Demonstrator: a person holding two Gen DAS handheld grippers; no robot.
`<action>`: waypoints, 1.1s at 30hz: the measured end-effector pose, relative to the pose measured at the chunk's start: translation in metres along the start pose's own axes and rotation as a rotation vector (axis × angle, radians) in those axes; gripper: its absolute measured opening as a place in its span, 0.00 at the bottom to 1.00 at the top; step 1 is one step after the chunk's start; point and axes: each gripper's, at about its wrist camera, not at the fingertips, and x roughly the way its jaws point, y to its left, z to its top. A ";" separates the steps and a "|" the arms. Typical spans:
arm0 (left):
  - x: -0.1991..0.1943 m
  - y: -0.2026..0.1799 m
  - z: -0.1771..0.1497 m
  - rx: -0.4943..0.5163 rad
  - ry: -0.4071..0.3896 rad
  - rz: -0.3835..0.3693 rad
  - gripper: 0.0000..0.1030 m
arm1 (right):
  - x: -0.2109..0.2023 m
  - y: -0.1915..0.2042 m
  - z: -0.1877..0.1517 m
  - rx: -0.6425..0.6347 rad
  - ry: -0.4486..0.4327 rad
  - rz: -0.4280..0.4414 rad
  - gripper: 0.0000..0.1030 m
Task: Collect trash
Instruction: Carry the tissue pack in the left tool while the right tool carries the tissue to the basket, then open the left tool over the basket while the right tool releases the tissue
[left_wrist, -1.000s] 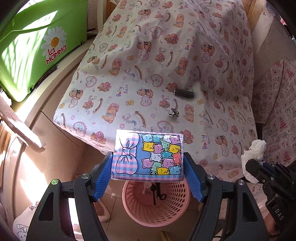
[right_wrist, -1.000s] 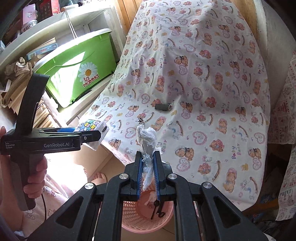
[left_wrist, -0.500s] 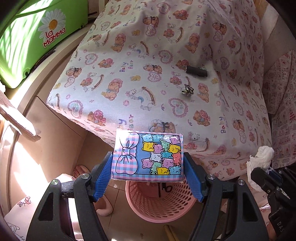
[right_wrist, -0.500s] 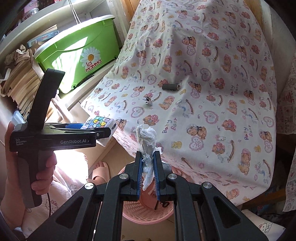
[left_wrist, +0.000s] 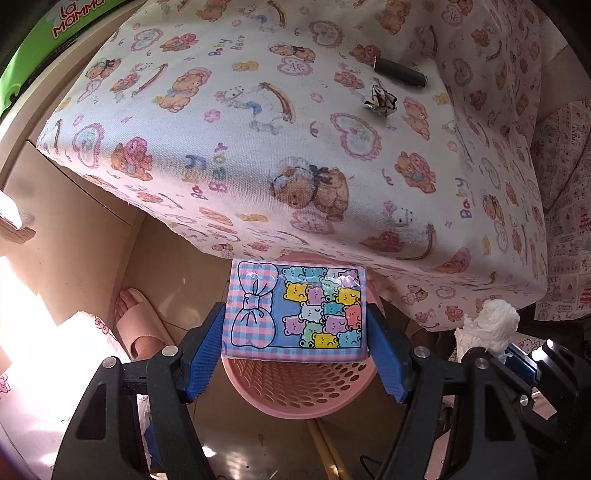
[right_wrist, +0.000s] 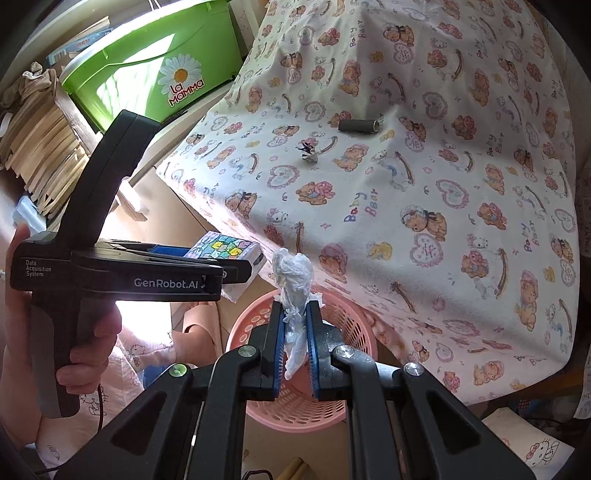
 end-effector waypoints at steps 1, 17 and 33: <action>0.005 0.000 0.000 -0.005 0.016 -0.003 0.69 | 0.003 0.002 -0.001 -0.007 0.008 -0.003 0.12; 0.075 0.016 -0.004 -0.163 0.256 -0.059 0.68 | 0.073 0.007 -0.022 -0.016 0.204 -0.074 0.12; 0.136 0.033 -0.023 -0.225 0.420 0.011 0.68 | 0.130 0.001 -0.062 0.013 0.378 -0.112 0.12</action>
